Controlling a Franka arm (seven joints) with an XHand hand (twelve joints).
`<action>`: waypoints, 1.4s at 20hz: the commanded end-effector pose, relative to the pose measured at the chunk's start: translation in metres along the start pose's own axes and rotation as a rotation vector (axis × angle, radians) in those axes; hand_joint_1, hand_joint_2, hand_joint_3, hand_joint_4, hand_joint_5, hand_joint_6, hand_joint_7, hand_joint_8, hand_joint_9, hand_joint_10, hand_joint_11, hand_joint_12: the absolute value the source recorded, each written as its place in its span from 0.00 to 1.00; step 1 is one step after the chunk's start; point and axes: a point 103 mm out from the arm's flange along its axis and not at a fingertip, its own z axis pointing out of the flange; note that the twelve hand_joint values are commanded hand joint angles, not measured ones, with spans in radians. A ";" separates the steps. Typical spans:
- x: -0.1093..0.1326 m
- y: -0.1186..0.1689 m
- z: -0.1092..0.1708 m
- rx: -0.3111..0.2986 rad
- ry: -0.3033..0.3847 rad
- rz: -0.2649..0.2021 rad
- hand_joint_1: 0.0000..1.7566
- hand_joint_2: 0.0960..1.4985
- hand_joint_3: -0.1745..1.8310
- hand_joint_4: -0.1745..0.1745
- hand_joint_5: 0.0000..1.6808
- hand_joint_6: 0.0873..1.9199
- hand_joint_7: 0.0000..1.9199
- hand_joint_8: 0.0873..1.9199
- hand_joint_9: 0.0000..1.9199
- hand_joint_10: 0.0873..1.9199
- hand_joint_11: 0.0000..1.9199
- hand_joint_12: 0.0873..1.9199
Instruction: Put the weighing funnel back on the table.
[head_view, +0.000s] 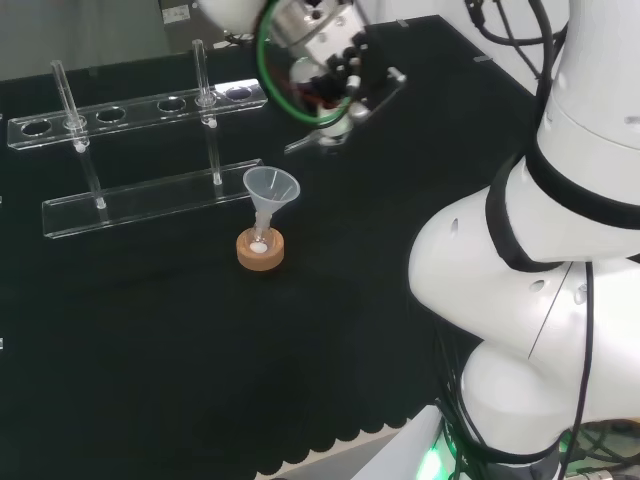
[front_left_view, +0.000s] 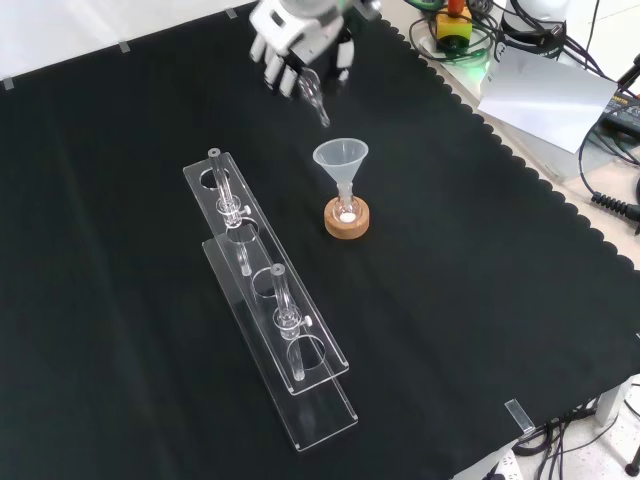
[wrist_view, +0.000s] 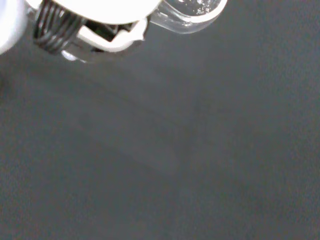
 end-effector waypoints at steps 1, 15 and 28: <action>-0.034 0.005 0.028 -0.004 0.156 0.029 0.61 0.40 0.52 1.00 0.64 0.56 0.38 0.30 0.53 0.17 0.37 0.61; -0.036 0.009 0.029 0.000 0.164 0.029 0.61 0.40 0.52 1.00 0.64 0.56 0.38 0.30 0.53 0.17 0.37 0.61; -0.044 0.024 0.056 -0.008 0.226 0.021 0.61 0.40 0.52 1.00 0.64 0.56 0.38 0.30 0.53 0.17 0.37 0.61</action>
